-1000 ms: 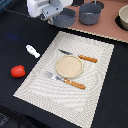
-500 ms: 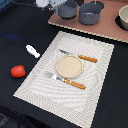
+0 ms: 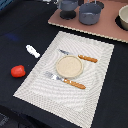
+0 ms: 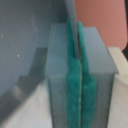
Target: Place the pan onto the stove and place the fish and sausage into the pan.
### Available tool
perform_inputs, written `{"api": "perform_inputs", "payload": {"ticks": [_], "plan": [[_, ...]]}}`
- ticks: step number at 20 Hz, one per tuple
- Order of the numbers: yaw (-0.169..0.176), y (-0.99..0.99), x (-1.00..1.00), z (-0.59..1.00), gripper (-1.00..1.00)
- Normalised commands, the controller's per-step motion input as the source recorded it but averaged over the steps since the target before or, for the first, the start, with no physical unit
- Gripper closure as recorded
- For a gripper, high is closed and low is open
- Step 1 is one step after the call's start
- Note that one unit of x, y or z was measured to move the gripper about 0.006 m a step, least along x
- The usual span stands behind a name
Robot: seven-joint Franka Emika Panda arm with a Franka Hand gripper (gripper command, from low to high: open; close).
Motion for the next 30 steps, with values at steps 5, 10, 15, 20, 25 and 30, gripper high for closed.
{"api": "perform_inputs", "payload": {"ticks": [5,10,15,20,25,30], "plan": [[0.000,0.21,0.14,-0.23,1.00],[0.000,0.11,0.04,-0.28,1.00],[0.000,0.09,0.03,-0.24,1.00],[0.000,0.07,0.04,-0.15,1.00],[-0.029,0.03,0.17,-0.04,1.00],[-0.035,0.01,0.20,0.01,-1.00]]}}
